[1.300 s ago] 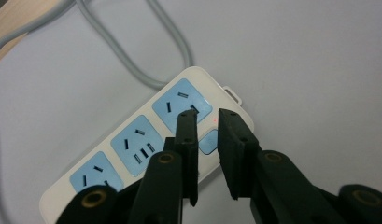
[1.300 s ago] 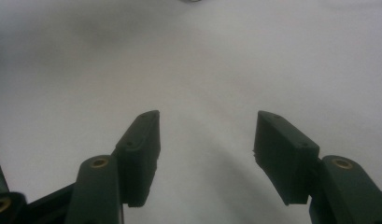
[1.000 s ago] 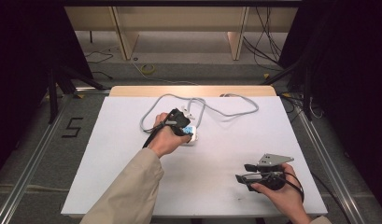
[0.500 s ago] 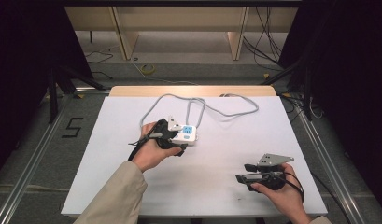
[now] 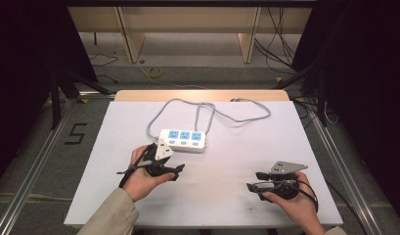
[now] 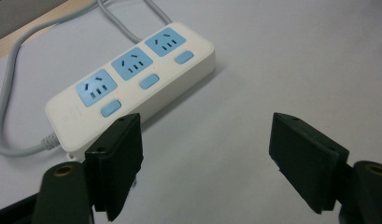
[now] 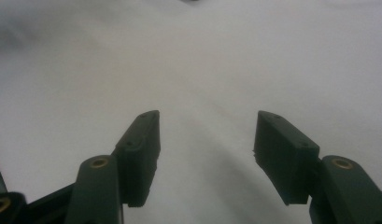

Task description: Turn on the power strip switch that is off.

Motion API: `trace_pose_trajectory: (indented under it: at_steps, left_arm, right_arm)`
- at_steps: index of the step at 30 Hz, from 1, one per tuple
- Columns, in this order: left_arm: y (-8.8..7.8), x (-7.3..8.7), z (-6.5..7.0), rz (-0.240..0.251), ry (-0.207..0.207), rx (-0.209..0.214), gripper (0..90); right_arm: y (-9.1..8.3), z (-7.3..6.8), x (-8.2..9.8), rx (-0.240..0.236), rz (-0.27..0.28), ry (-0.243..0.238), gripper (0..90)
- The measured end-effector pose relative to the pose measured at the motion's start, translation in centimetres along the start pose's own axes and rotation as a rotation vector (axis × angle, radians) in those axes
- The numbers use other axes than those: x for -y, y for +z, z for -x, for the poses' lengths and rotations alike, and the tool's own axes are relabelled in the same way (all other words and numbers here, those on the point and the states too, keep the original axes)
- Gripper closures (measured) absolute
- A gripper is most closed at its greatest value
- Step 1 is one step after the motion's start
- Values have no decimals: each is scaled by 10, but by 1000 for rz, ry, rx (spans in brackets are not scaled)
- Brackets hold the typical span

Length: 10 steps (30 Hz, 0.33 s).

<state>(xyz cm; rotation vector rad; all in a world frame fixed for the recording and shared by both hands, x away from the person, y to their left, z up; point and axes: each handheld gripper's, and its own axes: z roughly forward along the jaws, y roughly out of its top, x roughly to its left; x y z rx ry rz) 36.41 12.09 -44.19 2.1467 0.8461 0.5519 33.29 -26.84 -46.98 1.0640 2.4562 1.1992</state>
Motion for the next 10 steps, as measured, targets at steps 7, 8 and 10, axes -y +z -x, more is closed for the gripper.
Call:
trace_pose_trajectory:
  at_steps: [7,8,10]
  left_arm:
    - [-6,23,10,18,-2,-18,250]
    - [-7,24,9,26,-4,-26,250]
    - [-9,28,8,28,-20,-38,244]
  right_arm:
    - [-1,0,0,2,2,-1,417]
    - [-1,1,0,3,2,-3,417]
    - [-1,1,0,3,3,0,417]
